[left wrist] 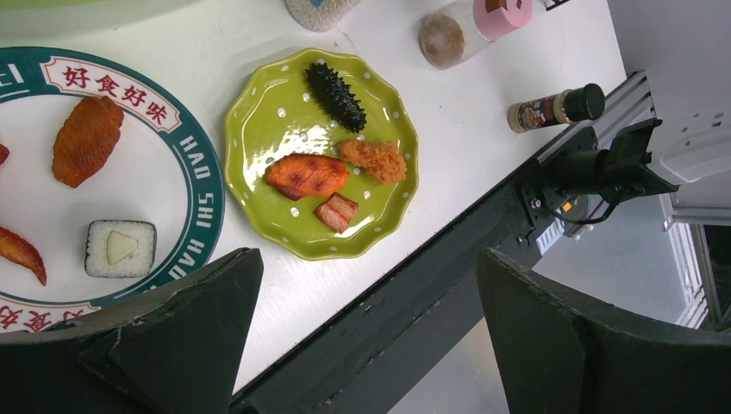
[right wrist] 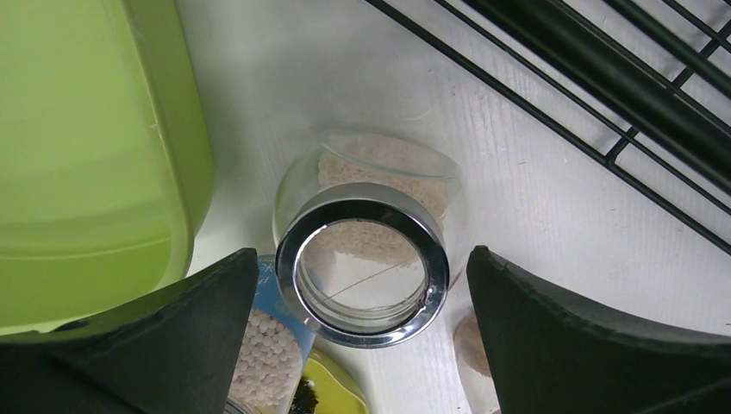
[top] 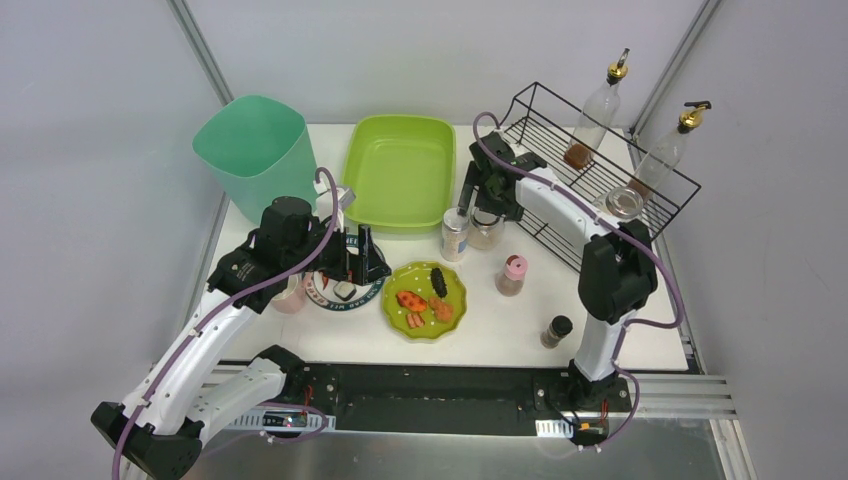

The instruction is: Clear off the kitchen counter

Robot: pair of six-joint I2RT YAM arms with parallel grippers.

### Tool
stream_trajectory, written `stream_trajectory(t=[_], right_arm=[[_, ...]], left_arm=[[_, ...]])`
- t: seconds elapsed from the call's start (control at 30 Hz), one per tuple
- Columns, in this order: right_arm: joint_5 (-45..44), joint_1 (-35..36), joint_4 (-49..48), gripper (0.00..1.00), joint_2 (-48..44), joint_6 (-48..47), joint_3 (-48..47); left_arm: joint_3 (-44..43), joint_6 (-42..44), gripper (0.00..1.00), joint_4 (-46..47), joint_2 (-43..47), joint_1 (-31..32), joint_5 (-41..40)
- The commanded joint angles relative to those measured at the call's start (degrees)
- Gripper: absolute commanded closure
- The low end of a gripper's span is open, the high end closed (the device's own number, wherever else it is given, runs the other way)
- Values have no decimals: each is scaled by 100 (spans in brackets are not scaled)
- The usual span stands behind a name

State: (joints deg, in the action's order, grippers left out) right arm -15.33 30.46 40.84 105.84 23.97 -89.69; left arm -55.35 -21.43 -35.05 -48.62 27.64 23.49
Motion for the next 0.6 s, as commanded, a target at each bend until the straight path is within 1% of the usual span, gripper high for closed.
stream_trajectory(t=[0.0, 0.13, 0.2, 0.33, 0.57], right_arm=[[-138, 3, 181, 7, 103, -137, -257], [-29, 4, 205, 12, 194, -162, -268], [-23, 1, 214, 17, 192, -170, -260], [-42, 17, 211, 30, 145, -199, -242], [-374, 127, 442, 62, -56, -282, -346]], left_arm=[[-3, 69, 0, 25, 81, -65, 77], [-2, 69, 0, 25, 90, -66, 88], [-2, 69, 0, 24, 95, -65, 86], [-2, 69, 0, 24, 83, -65, 87], [-2, 69, 0, 24, 80, -63, 93]])
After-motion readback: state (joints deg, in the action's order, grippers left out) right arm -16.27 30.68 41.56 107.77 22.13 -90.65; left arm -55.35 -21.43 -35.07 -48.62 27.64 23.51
